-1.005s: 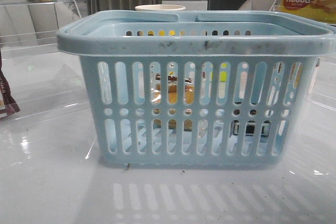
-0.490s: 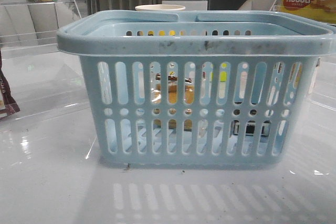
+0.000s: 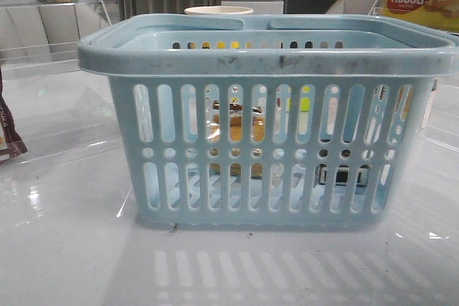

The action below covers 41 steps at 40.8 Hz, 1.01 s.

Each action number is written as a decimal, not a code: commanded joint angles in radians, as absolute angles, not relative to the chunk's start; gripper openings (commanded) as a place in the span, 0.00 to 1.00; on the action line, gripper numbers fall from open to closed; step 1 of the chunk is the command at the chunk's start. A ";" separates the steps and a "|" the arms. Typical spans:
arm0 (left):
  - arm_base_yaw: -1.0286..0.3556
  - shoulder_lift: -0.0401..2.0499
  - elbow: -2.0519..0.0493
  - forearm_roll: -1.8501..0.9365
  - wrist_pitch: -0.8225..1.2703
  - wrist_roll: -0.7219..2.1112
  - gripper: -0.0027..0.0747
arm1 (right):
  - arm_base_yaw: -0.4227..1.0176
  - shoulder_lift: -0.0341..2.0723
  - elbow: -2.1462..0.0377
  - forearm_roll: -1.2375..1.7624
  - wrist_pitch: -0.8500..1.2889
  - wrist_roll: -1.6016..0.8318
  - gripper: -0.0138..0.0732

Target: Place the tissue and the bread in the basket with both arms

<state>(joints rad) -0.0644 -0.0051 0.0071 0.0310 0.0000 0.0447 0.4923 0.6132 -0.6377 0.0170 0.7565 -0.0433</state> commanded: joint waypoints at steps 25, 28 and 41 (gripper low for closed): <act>-0.062 -0.023 0.013 0.032 -0.095 0.031 0.15 | 0.060 0.089 -0.216 0.021 0.146 -0.047 0.22; -0.062 -0.023 0.013 0.032 -0.095 0.031 0.15 | 0.041 0.048 -0.146 0.023 0.101 -0.047 0.22; -0.062 -0.023 0.013 0.032 -0.095 0.031 0.15 | 0.020 -0.030 0.024 0.025 -0.044 -0.047 0.22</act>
